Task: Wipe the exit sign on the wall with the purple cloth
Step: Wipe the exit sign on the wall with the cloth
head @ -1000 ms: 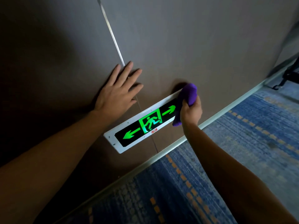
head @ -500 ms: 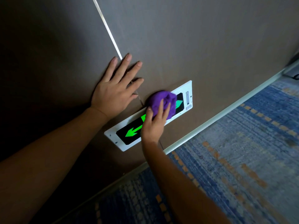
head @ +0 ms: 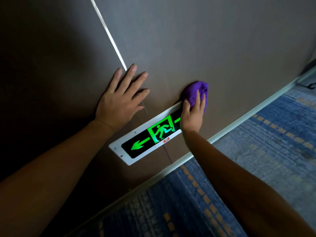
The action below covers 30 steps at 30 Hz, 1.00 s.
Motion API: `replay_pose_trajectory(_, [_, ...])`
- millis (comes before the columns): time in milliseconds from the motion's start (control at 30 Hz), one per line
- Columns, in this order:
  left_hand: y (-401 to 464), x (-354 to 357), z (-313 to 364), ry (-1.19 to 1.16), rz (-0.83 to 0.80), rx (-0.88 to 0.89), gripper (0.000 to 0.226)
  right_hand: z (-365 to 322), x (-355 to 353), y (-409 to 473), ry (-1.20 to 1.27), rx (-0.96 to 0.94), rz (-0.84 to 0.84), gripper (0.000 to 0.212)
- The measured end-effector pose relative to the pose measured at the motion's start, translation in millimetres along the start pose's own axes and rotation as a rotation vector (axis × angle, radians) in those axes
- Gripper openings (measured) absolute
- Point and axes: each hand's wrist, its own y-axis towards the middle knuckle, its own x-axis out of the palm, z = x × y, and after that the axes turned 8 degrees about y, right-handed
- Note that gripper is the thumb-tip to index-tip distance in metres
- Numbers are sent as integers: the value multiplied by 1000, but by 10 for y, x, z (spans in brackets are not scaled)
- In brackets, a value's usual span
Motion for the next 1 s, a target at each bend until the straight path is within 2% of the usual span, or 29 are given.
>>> replay_pose_trajectory(167, [22, -16, 13, -3, -5, -2, 48, -131, 217, -365, 99, 82, 25, 55])
replay_pose_trajectory(333, [57, -127, 0, -47, -24, -19, 51, -144, 515, -1168, 73, -24, -146, 60])
replay_pose_trajectory(467, [-53, -261, -117, -97, 4, -135, 80, -35, 400, -1100, 16, -90, -204, 59])
replay_pose_trajectory(567, [-450, -234, -382, -33, -1, -240, 85, -13, 233, -723, -20, -98, -161, 57])
replay_pose_trajectory(667, [-655, -200, -486, 42, -73, -204, 74, -87, 202, -557, -35, -47, -112, 57])
replay_pose_trajectory(800, [-658, -62, -437, 118, -52, -192, 68, -44, 267, -569, 11, -52, -69, 58])
replay_pose_trajectory(1000, [-659, -177, -469, 56, -120, -163, 69, -105, 383, -571, 92, 21, -4, 59])
